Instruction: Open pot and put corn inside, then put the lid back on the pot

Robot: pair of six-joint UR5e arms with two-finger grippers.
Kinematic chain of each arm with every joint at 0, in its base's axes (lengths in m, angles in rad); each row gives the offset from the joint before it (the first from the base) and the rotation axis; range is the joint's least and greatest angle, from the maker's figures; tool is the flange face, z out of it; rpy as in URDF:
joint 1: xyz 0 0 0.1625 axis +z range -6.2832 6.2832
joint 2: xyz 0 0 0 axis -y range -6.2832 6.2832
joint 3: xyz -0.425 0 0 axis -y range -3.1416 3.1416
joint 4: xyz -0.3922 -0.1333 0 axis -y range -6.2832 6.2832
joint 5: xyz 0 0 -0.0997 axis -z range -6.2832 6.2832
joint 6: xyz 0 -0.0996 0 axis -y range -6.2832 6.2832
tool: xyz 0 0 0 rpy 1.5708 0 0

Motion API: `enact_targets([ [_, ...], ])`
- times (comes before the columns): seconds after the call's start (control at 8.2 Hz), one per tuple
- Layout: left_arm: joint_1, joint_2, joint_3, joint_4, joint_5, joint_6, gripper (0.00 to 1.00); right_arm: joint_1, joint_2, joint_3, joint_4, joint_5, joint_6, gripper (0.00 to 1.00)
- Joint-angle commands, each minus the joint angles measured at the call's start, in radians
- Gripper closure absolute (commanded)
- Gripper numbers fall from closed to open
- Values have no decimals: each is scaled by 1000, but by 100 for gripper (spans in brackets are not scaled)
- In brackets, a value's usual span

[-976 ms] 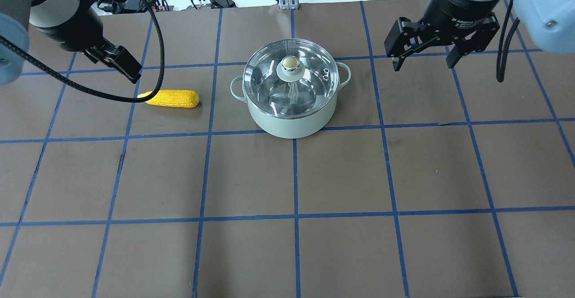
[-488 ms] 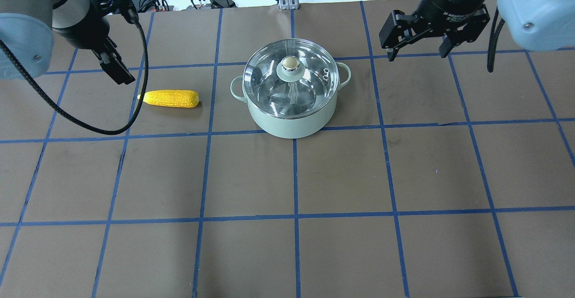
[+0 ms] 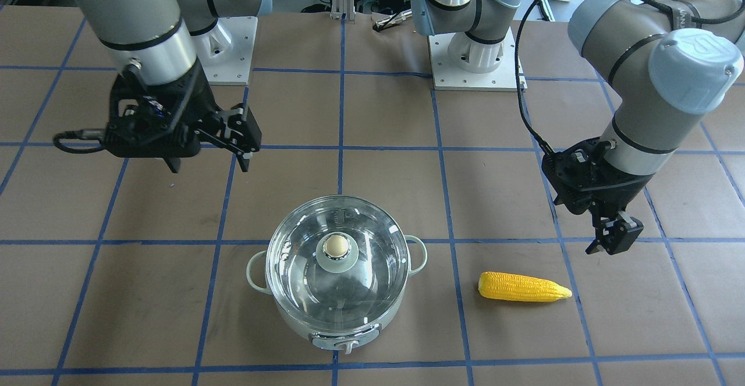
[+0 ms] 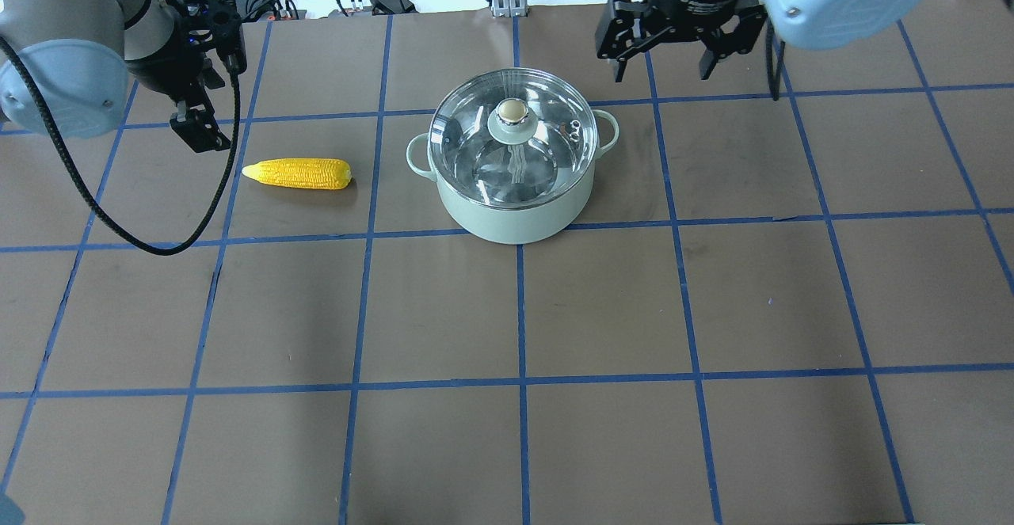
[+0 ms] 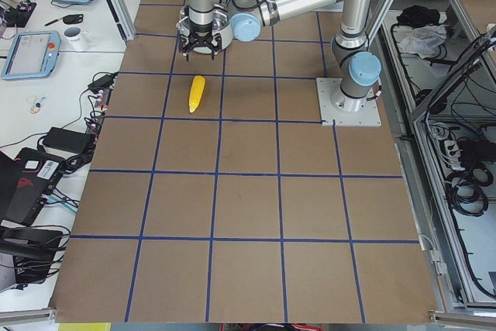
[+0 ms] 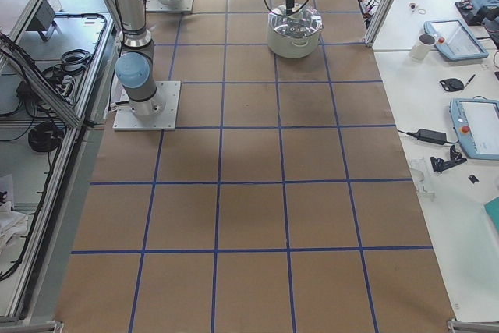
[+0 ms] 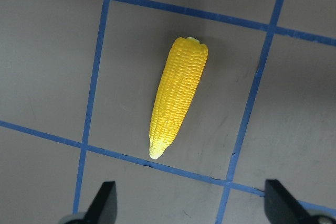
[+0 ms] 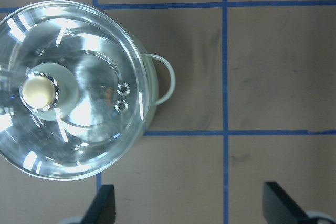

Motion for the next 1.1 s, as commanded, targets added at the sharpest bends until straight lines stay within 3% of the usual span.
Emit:
enact_targets([
  [0.0,10,-66,-2,24,-6,105,0,126,113,-63,-103,1,198,0],
  [0.49,34,-176,6,29,-69,264,0,197,280,-64,-343,2,281,0],
  [0.73,36,-230,4,139,-86,280,0,197,319,-67,-350,-12,265,0],
  [0.98,36,-252,1,153,-86,274,0,197,334,-66,-350,-13,270,5],
])
